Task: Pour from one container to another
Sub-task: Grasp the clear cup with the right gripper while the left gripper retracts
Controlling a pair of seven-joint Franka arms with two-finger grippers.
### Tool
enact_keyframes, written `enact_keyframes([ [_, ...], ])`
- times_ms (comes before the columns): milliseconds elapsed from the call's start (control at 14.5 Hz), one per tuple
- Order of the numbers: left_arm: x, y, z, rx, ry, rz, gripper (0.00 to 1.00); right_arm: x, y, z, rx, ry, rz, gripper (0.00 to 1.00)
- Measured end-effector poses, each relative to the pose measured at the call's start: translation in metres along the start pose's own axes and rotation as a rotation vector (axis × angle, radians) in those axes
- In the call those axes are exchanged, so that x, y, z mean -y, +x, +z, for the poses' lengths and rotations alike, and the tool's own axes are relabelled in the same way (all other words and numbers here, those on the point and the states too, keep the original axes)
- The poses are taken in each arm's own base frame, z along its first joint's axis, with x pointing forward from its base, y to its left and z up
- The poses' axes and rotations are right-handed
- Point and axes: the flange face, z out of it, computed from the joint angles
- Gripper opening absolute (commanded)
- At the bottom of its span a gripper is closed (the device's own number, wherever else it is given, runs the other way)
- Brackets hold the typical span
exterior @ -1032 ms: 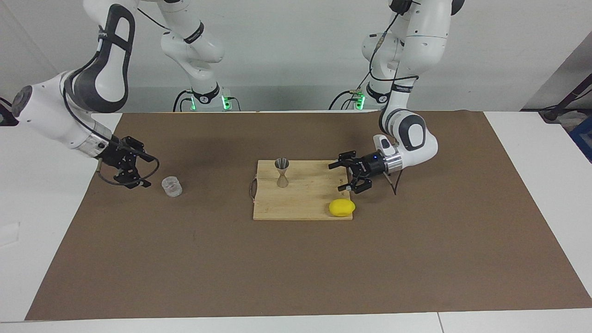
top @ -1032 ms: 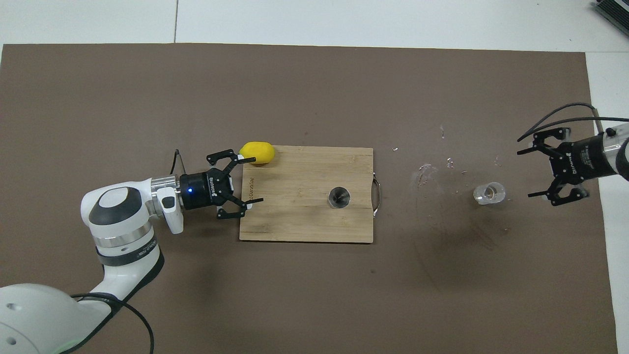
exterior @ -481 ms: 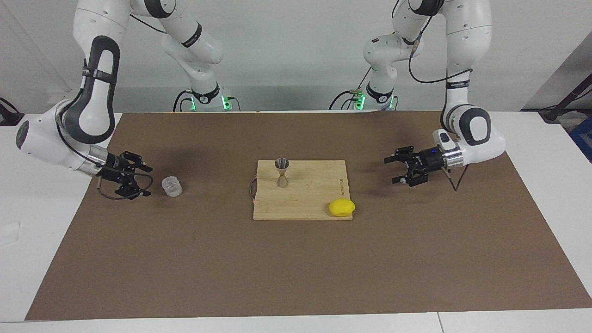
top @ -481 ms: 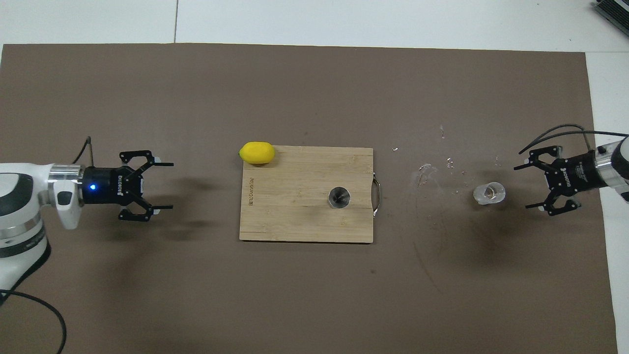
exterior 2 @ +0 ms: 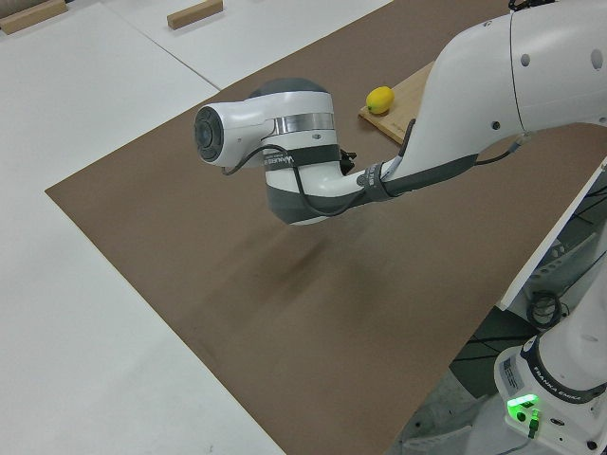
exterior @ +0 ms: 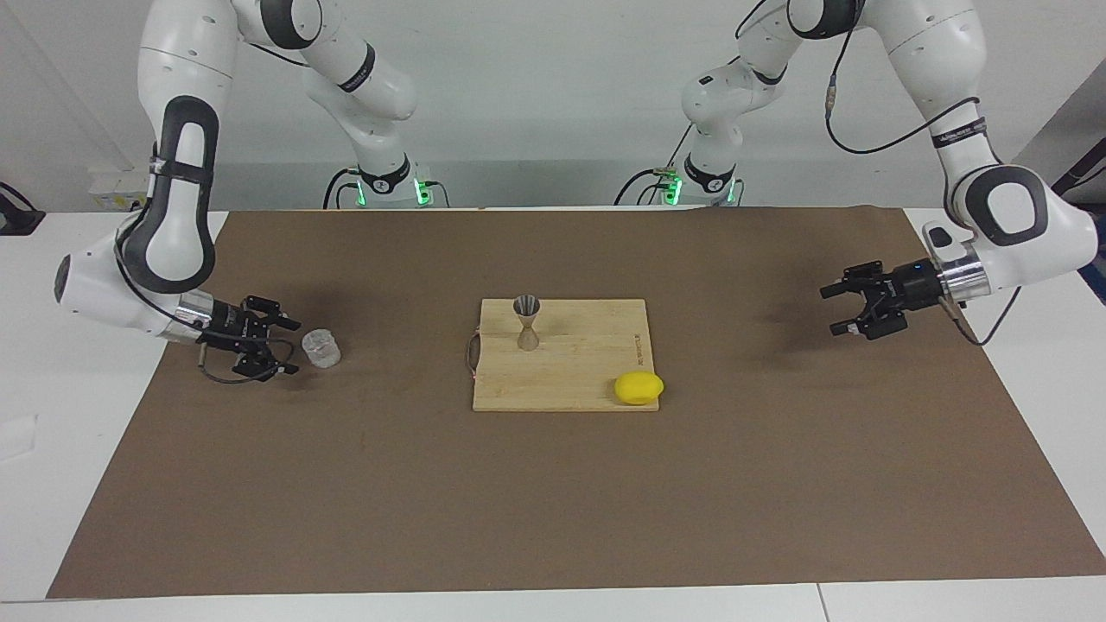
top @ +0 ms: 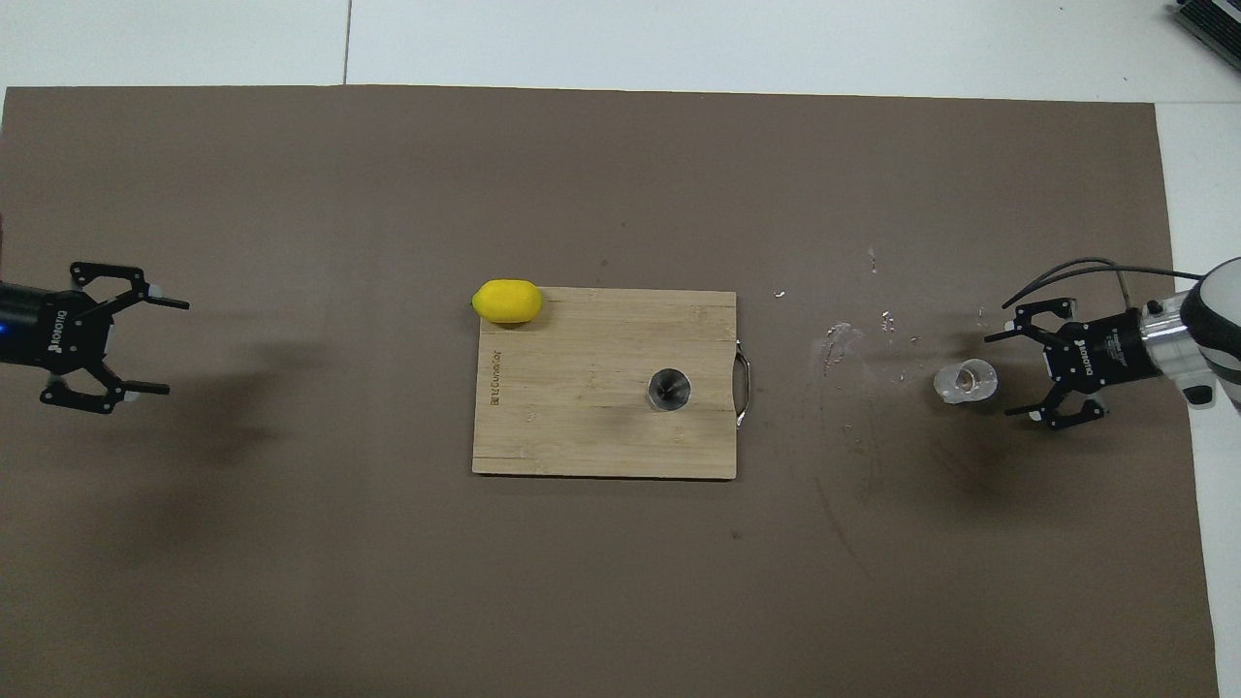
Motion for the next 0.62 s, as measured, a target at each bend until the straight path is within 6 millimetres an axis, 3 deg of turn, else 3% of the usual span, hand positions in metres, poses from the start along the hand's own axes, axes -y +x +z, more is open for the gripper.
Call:
enact_keyframes([
  [206, 0.014, 0.017, -0.046, 0.157, -0.036, -0.019, 1.00, -0.006, 0.003, 0.012, 0.020, 0.001, -0.006, 1.00],
  [344, 0.029, 0.052, -0.063, 0.260, -0.062, -0.050, 1.00, -0.005, 0.001, 0.017, 0.033, 0.014, -0.003, 1.00],
  [619, 0.060, 0.143, -0.052, 0.445, -0.101, -0.175, 1.00, -0.005, -0.004, 0.034, 0.050, 0.022, -0.001, 0.99],
])
